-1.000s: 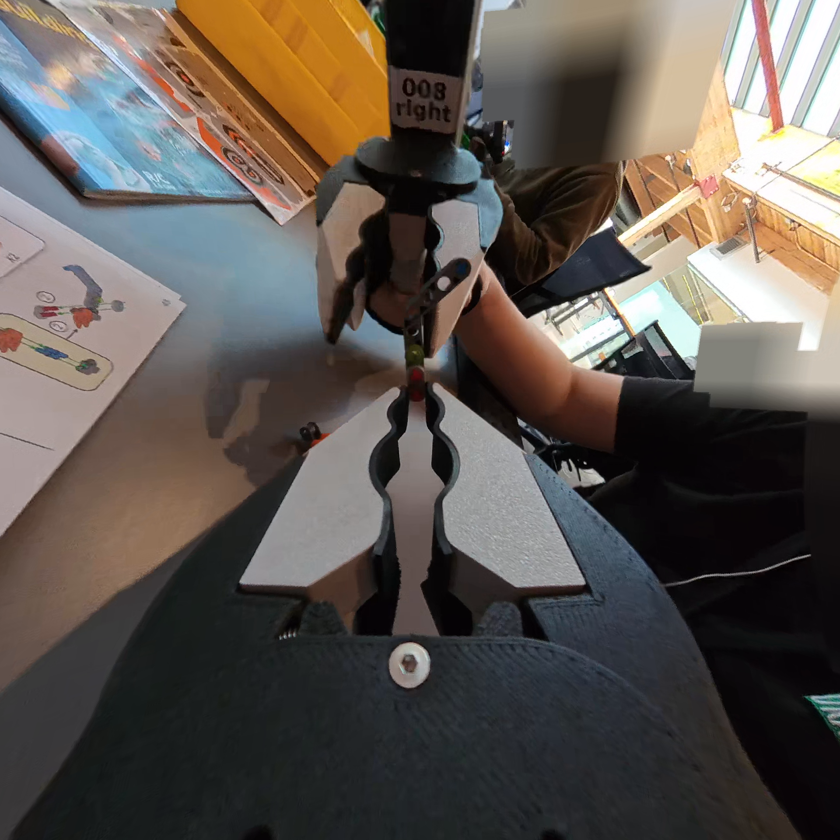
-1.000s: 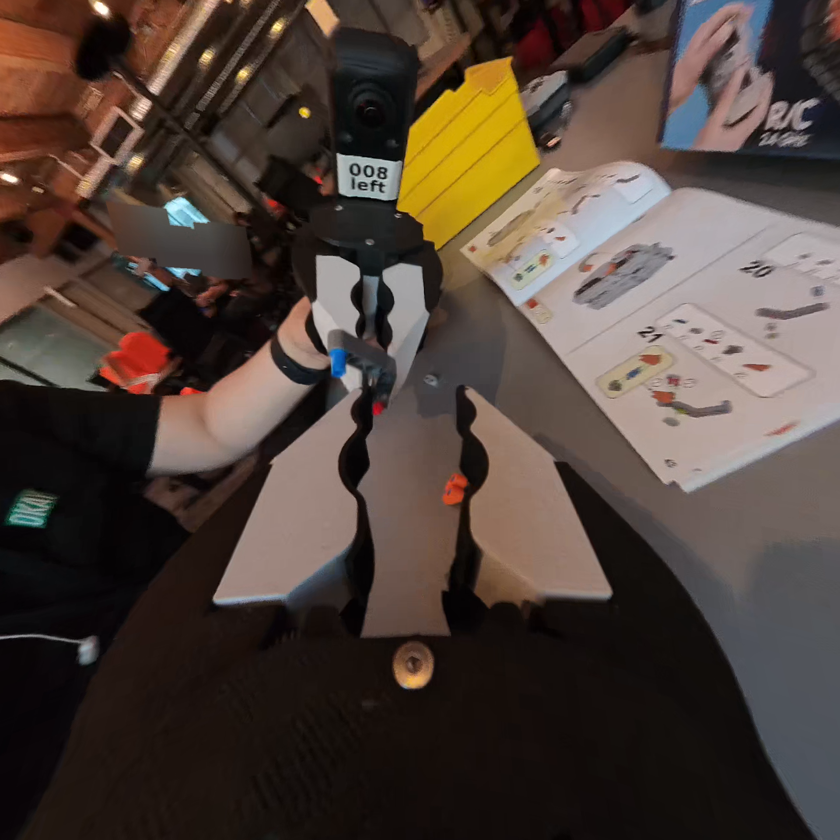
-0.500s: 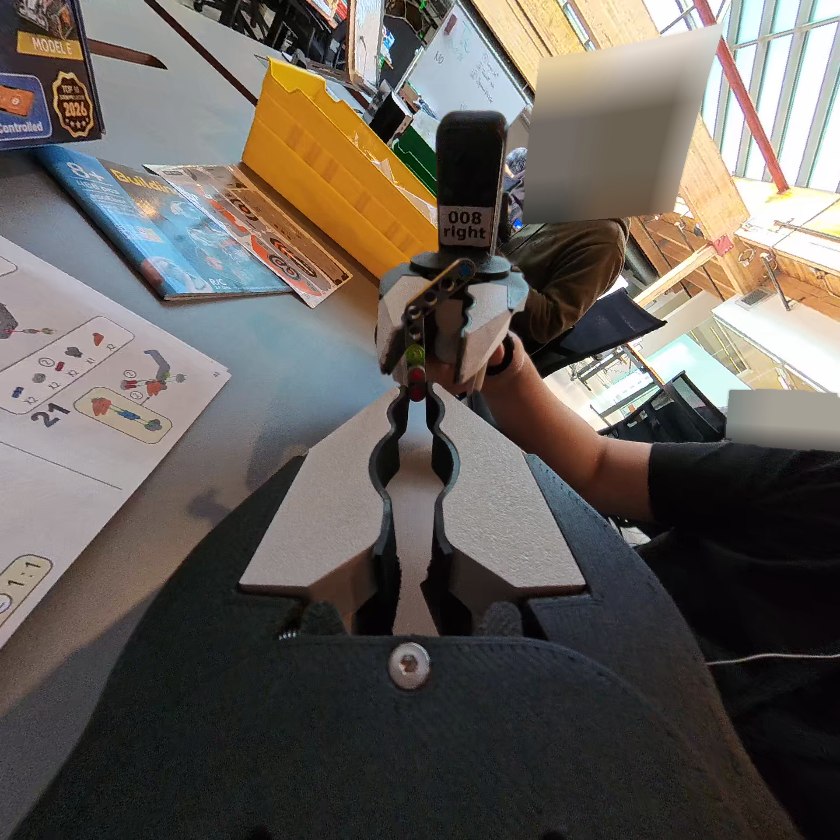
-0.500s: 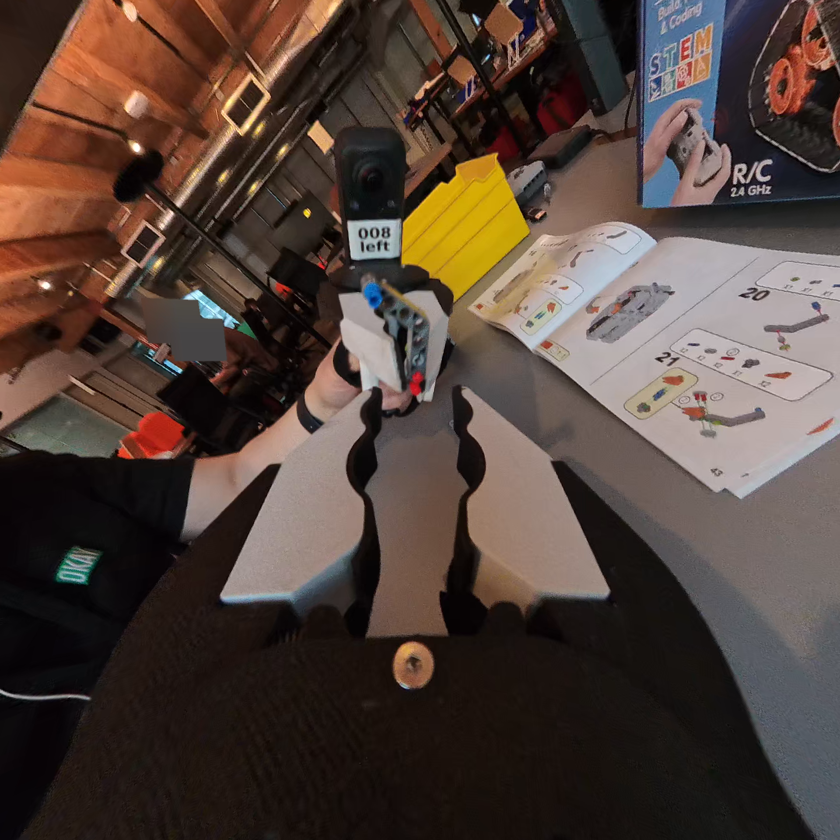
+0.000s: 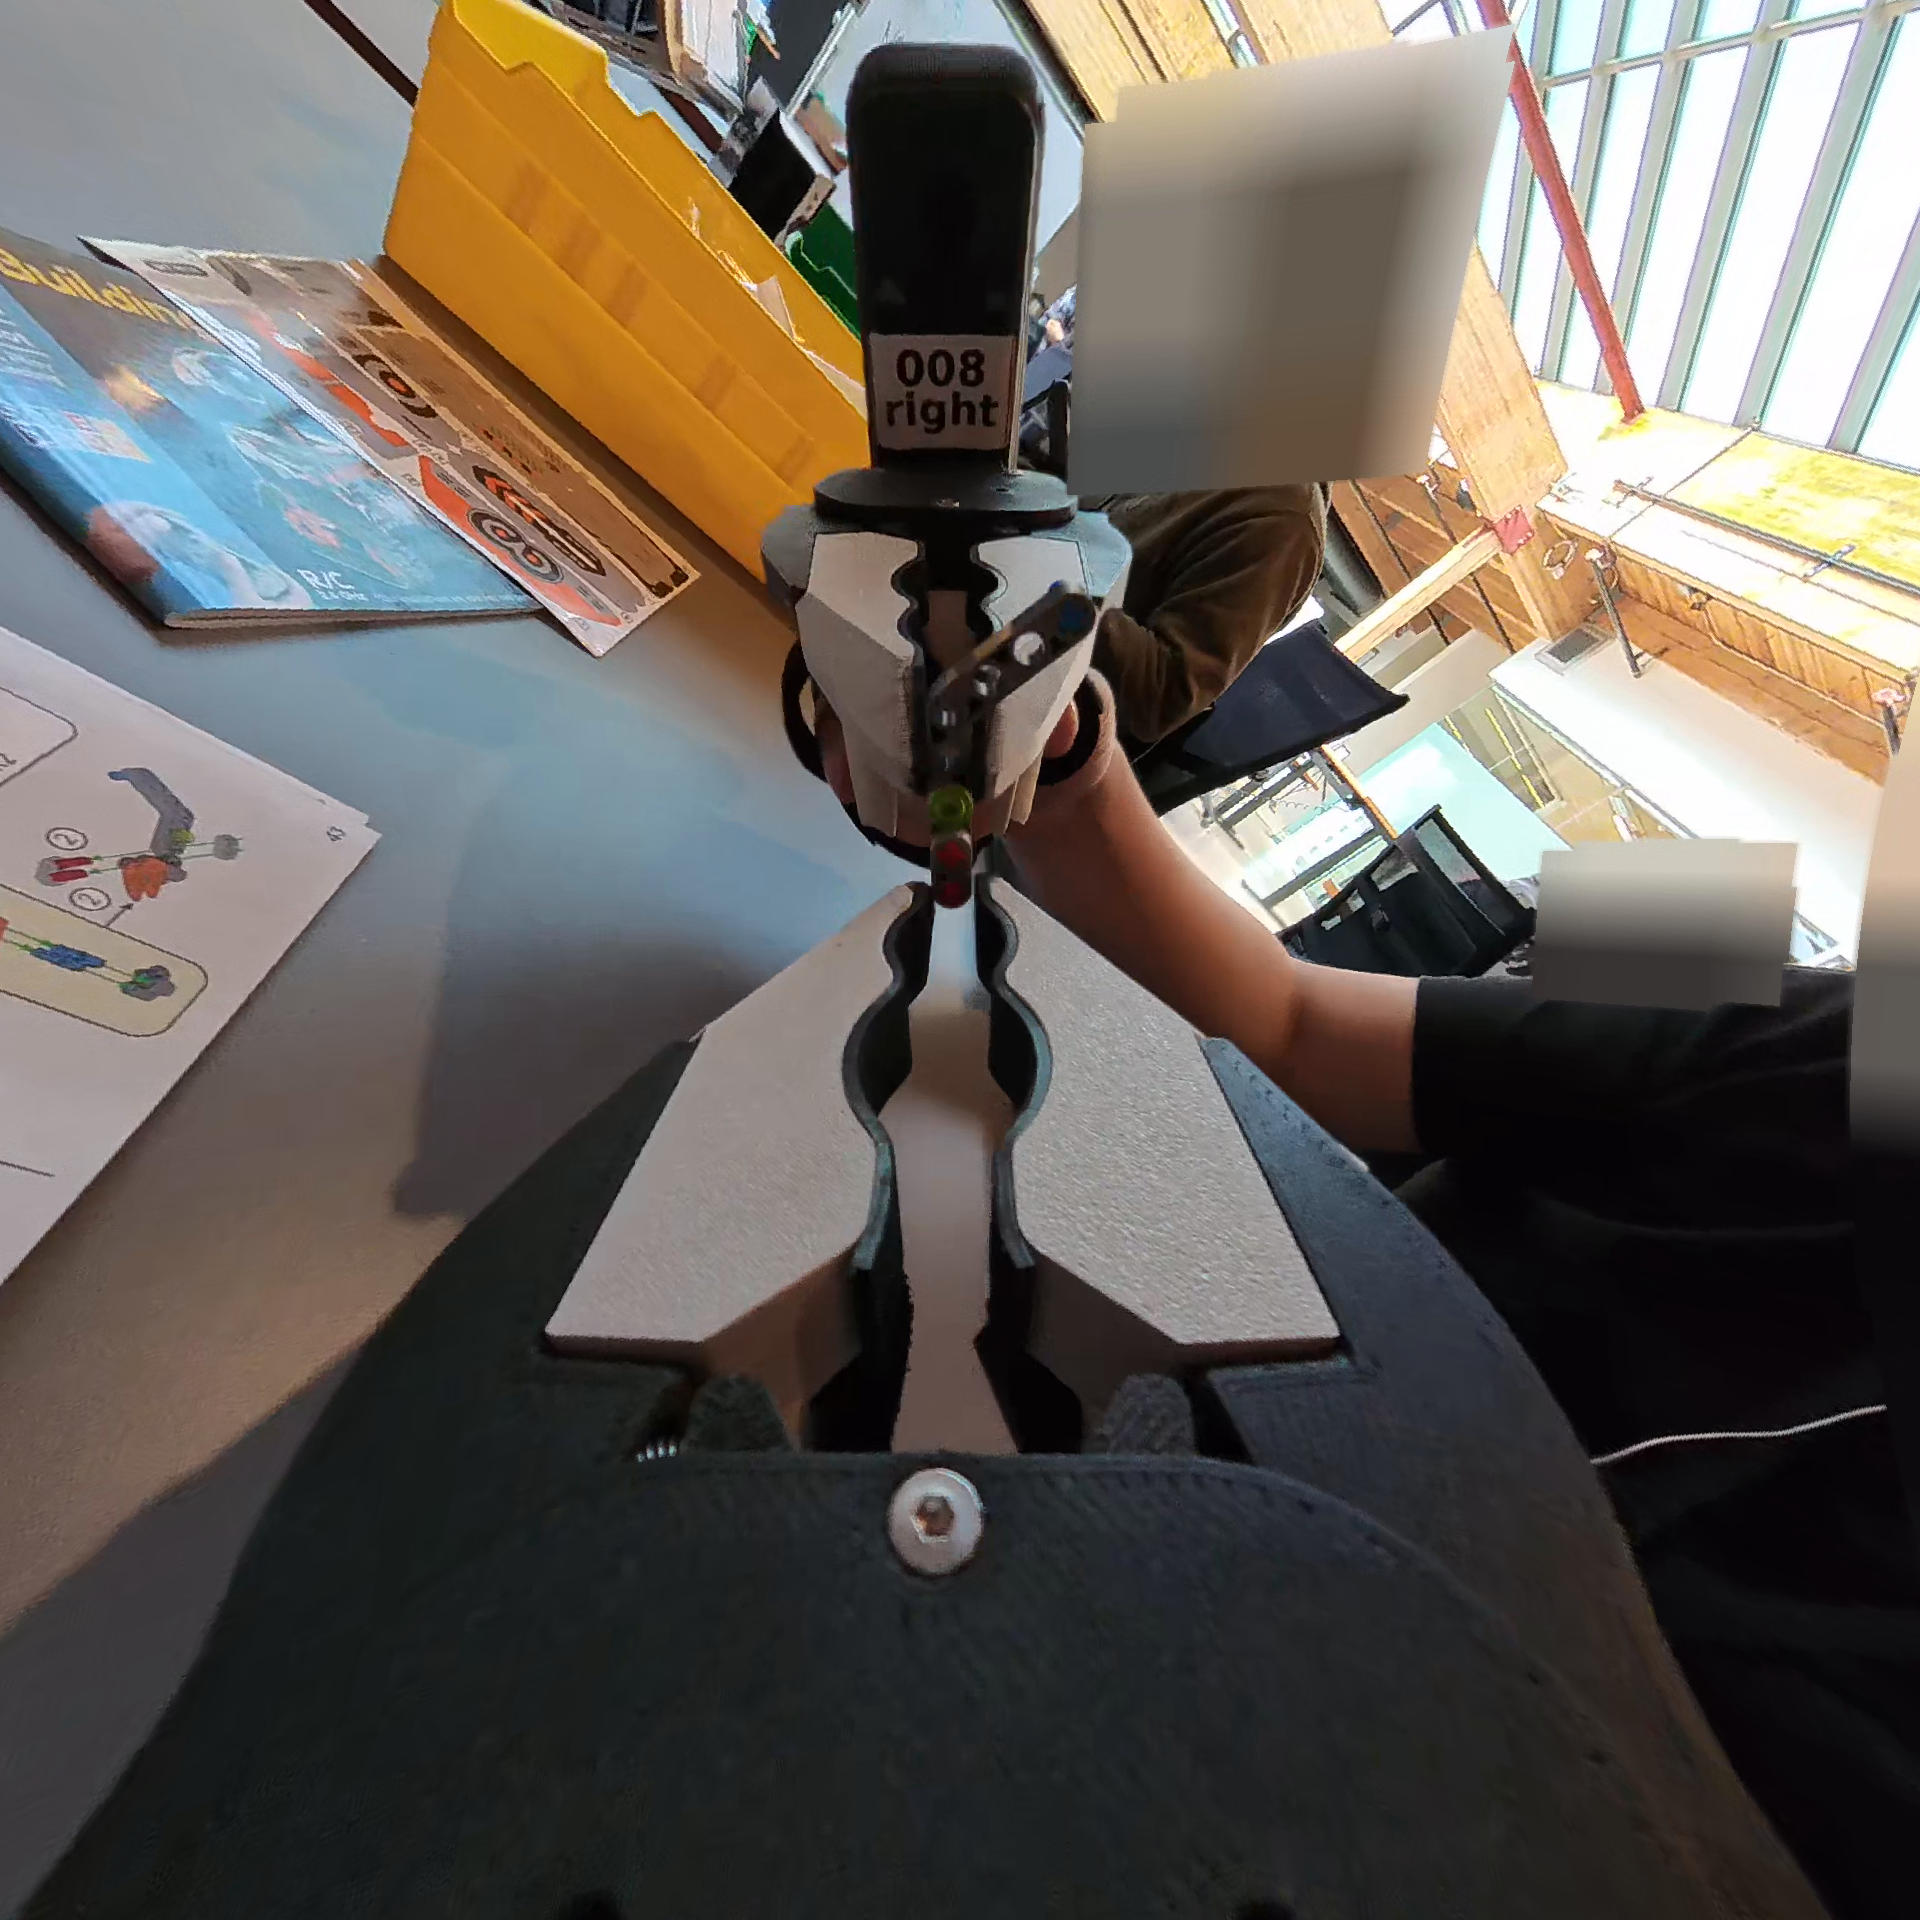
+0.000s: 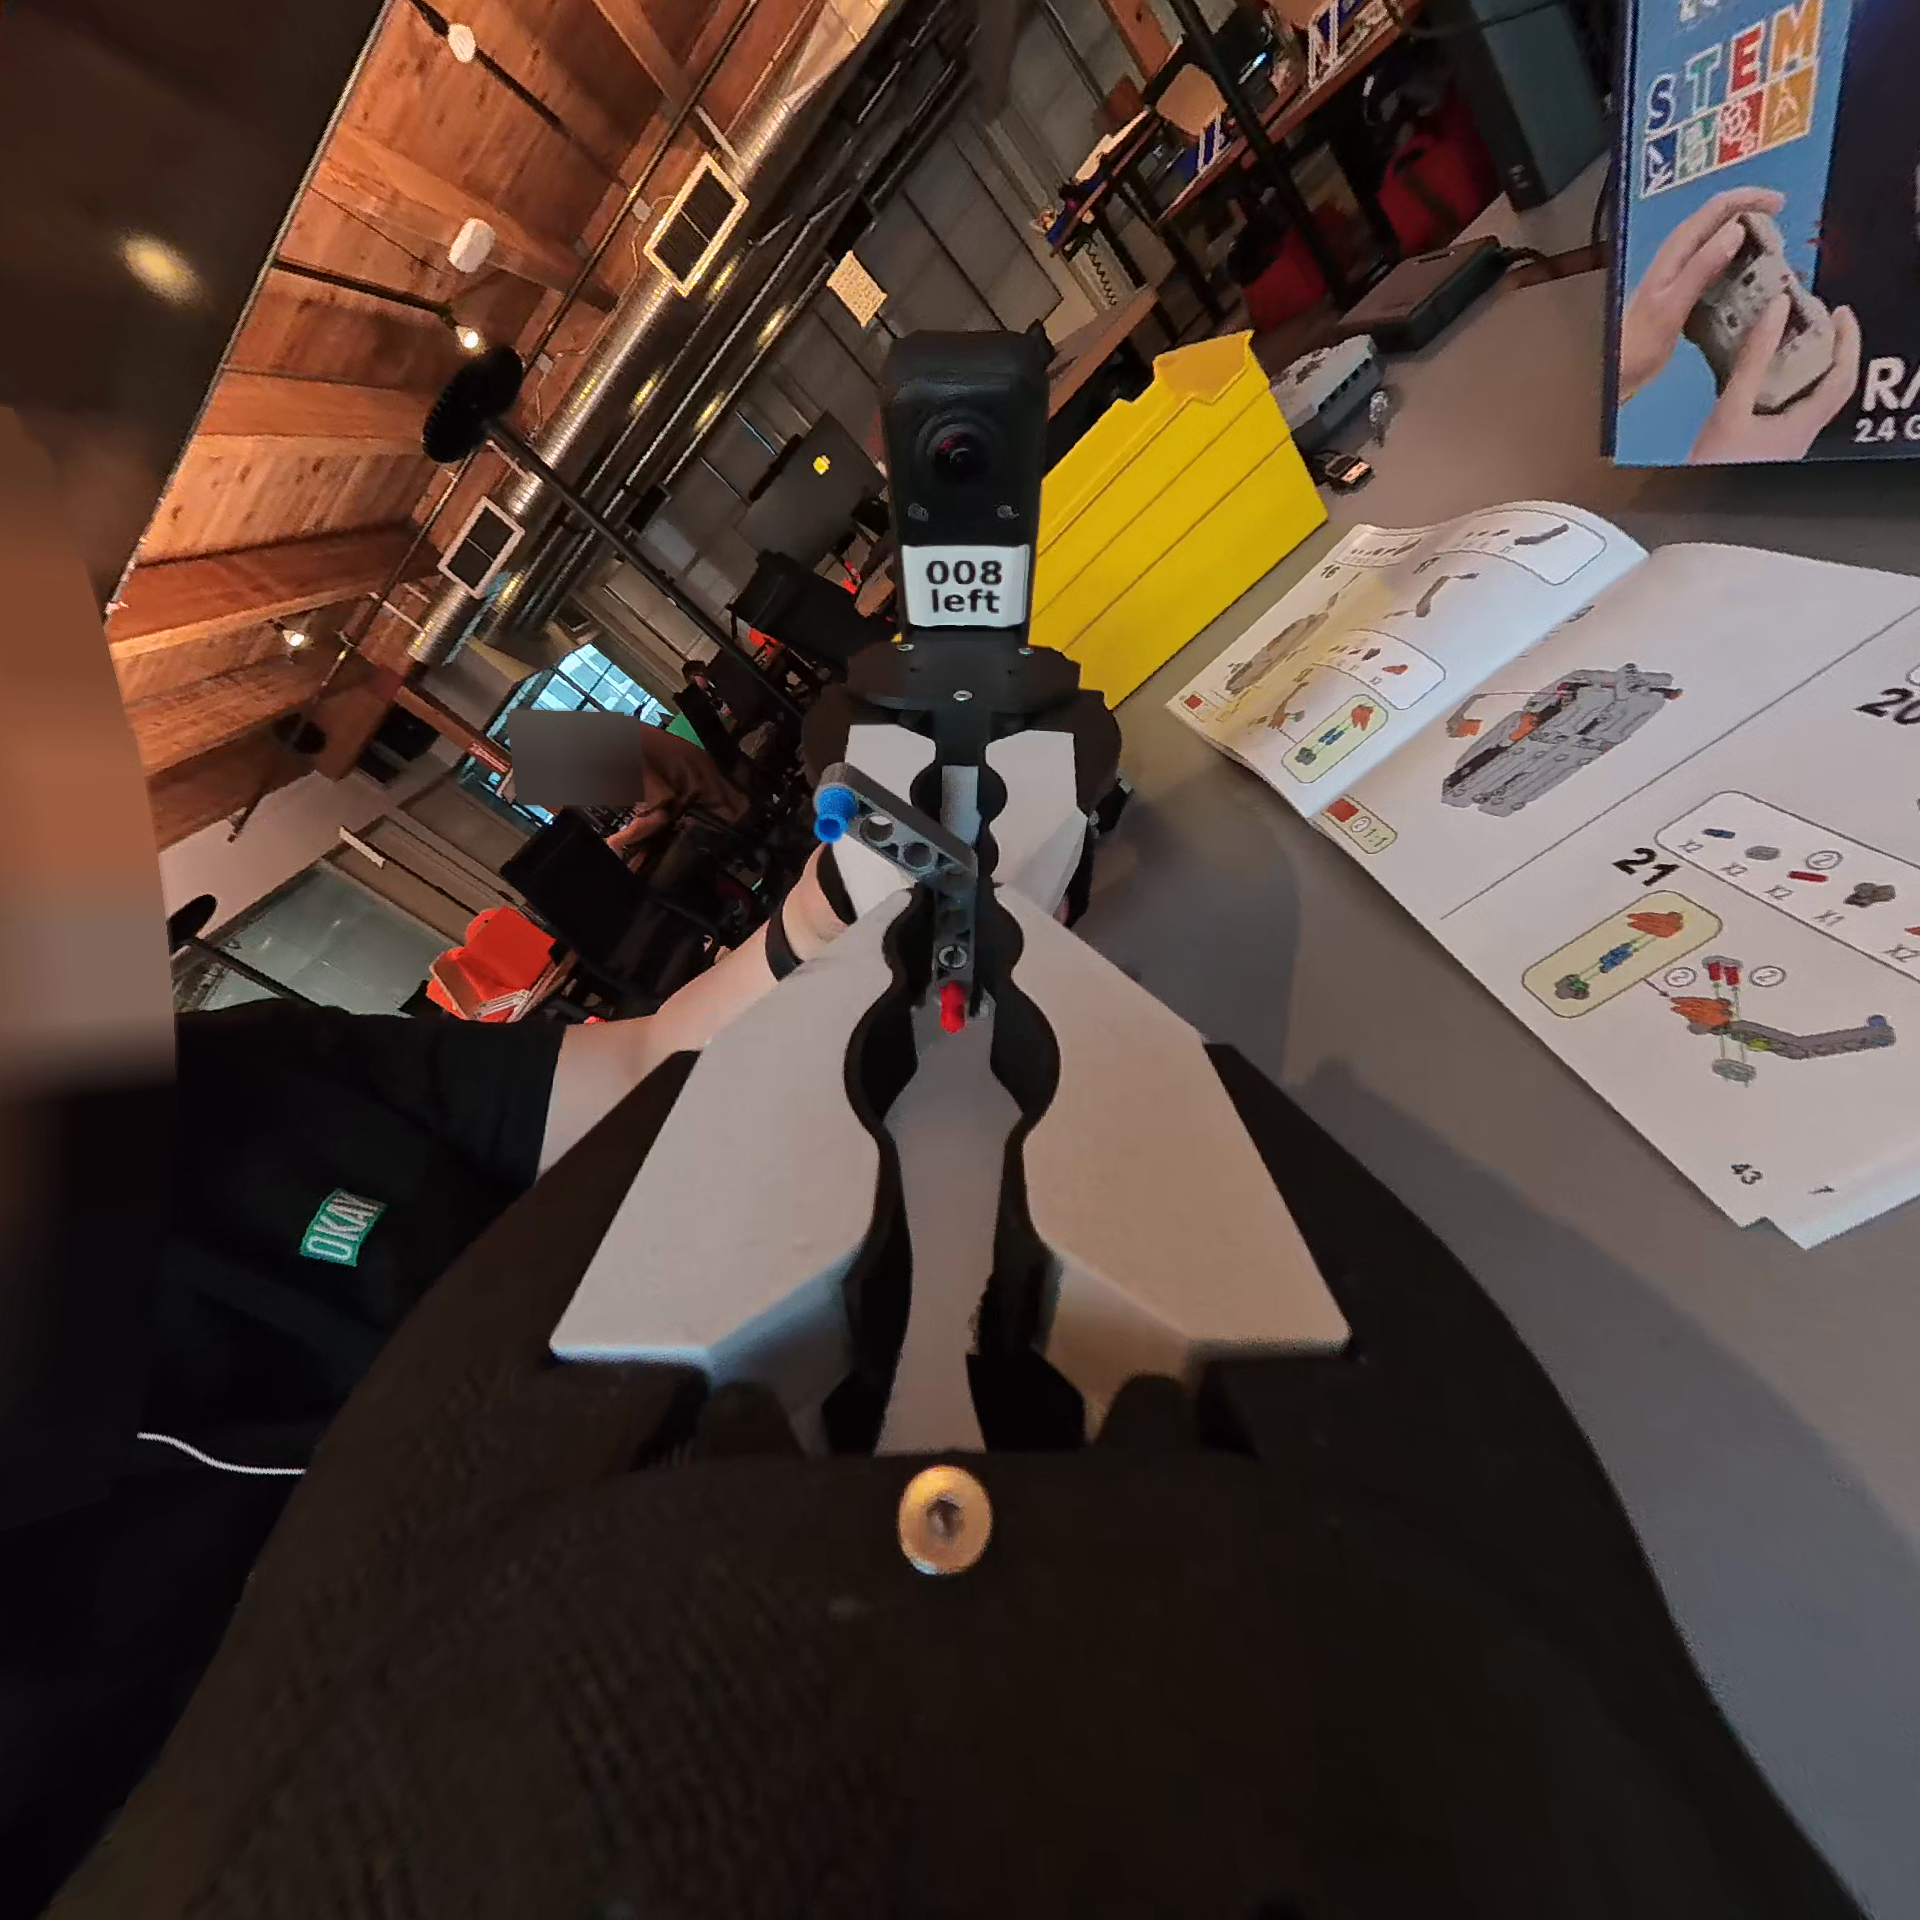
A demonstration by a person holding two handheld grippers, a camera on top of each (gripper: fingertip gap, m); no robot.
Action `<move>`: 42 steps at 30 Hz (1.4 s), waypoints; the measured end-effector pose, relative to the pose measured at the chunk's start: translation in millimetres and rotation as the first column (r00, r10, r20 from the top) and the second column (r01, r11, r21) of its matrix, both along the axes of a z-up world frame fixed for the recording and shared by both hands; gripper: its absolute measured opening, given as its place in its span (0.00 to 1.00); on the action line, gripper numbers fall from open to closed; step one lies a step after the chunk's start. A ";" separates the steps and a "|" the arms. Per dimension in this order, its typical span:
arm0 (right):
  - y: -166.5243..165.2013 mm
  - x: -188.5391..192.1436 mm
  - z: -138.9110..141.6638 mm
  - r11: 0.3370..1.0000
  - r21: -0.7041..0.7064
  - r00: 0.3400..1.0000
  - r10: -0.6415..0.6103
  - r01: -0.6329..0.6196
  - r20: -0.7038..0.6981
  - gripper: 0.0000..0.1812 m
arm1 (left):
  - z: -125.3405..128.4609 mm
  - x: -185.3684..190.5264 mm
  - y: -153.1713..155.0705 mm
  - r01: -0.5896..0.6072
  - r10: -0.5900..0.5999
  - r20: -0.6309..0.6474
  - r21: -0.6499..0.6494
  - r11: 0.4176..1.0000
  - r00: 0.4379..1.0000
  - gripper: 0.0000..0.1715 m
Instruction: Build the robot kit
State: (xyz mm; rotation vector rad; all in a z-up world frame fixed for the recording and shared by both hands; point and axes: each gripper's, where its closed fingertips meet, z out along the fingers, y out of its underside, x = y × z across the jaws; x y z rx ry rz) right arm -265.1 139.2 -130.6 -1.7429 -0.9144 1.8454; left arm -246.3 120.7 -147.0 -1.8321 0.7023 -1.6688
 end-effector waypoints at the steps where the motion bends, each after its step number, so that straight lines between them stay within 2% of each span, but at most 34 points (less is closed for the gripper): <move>1: 2.1 0.2 -2.3 1.000 -0.003 1.000 -0.006 0.006 0.015 0.04 | 0.7 -1.8 1.4 -0.005 0.005 0.010 -0.009 1.000 1.000 0.05; 10: 4.8 -0.2 -7.5 1.000 -0.008 1.000 -0.006 0.007 0.029 0.04 | -5.4 -2.5 6.6 -0.021 0.021 -0.012 -0.005 1.000 1.000 0.03; 15: 8.7 0.0 -8.7 1.000 -0.015 0.999 -0.026 0.026 0.024 0.04 | -4.4 -1.0 8.3 -0.027 0.027 0.004 -0.014 1.000 1.000 0.07; 20: 7.4 -1.3 -6.8 0.999 -0.022 1.000 -0.025 0.025 0.012 0.04 | -9.7 -1.7 12.5 -0.057 0.057 -0.033 -0.006 0.998 0.998 0.09; 23: 6.4 -2.7 -8.5 0.999 -0.019 1.000 -0.025 0.026 0.017 0.04 | -8.2 0.5 8.8 -0.035 0.035 -0.027 0.006 0.999 0.999 0.03; 28: 3.9 -2.0 -5.6 1.000 -0.010 1.000 -0.020 0.020 -0.018 0.04 | -7.3 1.9 6.2 -0.019 0.019 -0.031 0.007 1.000 0.999 0.03; 29: 4.2 -2.0 -2.7 0.999 -0.005 0.999 -0.032 0.032 -0.034 0.05 | -5.1 1.5 6.0 -0.017 0.017 -0.015 0.000 1.000 1.000 0.03; 31: 4.2 0.0 1.5 0.998 0.008 0.997 -0.069 0.070 -0.045 0.13 | -1.0 -1.2 8.6 -0.036 0.036 0.010 0.000 0.999 0.999 0.03; 33: 5.0 7.4 -15.7 0.988 0.071 0.988 -0.143 0.138 0.062 0.12 | 3.1 -6.1 11.8 -0.063 0.063 0.026 0.009 0.998 0.998 0.03; 36: 12.2 27.3 -72.9 0.960 0.141 0.895 -0.276 0.241 0.351 0.10 | 6.3 -12.8 14.9 -0.093 0.092 0.026 0.022 0.995 0.995 0.03; 37: 8.2 28.6 -84.8 0.964 0.108 0.882 -0.265 0.242 0.390 0.10 | 7.2 -14.2 15.6 -0.099 0.099 0.026 0.024 0.995 0.995 0.03; 39: -4.0 22.6 -93.3 0.978 0.010 0.897 -0.194 0.207 0.397 0.07 | 7.9 -16.2 17.2 -0.111 0.110 0.024 0.026 0.994 0.994 0.03; 42: -4.1 18.4 -106.7 0.981 0.055 0.864 -0.192 0.189 0.466 0.05 | 7.8 -17.5 16.7 -0.110 0.110 0.023 0.023 0.994 0.994 0.03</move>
